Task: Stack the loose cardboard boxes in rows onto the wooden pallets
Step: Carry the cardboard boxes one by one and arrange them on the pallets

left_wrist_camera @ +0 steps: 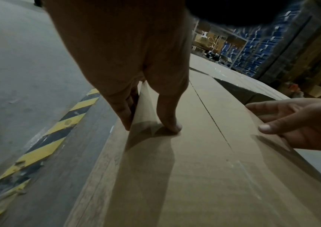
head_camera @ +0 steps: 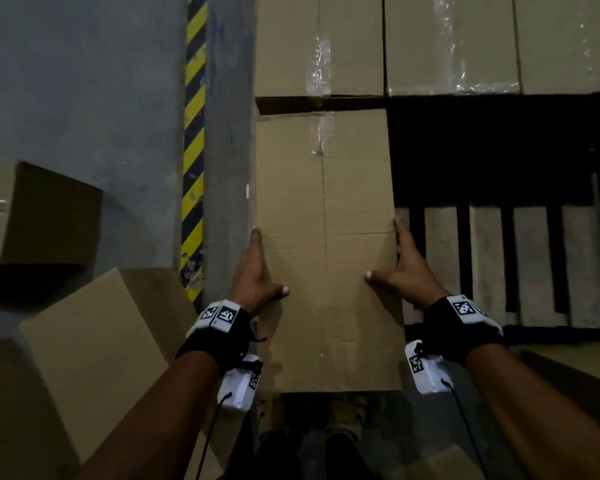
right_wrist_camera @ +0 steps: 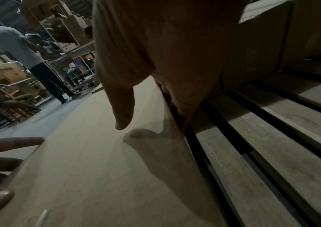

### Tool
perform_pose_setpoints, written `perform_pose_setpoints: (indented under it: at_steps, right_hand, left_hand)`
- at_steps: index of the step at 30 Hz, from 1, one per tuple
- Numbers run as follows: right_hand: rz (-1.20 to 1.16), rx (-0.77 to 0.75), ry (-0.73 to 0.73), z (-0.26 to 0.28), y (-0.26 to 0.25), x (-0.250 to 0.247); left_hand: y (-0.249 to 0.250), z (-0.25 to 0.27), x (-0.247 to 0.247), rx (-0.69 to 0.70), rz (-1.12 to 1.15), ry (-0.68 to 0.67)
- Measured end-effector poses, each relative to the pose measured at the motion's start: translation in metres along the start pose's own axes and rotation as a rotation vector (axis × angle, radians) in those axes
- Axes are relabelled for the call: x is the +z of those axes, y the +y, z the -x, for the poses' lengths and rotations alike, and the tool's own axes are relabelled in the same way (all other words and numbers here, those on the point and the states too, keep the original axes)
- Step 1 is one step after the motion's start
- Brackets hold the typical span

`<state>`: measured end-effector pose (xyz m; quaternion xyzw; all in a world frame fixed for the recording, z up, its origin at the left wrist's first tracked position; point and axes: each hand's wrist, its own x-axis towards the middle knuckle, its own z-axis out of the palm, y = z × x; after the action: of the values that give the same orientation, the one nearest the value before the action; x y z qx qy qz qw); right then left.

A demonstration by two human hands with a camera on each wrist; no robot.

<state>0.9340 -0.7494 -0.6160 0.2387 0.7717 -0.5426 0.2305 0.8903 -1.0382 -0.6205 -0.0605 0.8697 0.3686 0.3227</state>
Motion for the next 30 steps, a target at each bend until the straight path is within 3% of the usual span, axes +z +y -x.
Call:
perform_pose_setpoints:
  at_steps: [14, 18, 23, 30]
  right_hand:
    - [0.085, -0.092, 0.036, -0.025, 0.005, 0.005]
    - [0.012, -0.009, 0.090, -0.001, 0.006, 0.018]
    - [-0.123, 0.059, 0.113, 0.030, 0.030, 0.033]
    - [-0.182, 0.099, 0.185, 0.051, 0.063, 0.048]
  left_hand:
    - [-0.009, -0.003, 0.012, -0.006, 0.117, 0.094]
    - [-0.008, 0.023, 0.025, 0.004, -0.005, 0.074]
    - [-0.032, 0.034, 0.033, -0.018, 0.108, 0.012]
    - [-0.027, 0.038, 0.033, -0.034, 0.135, -0.031]
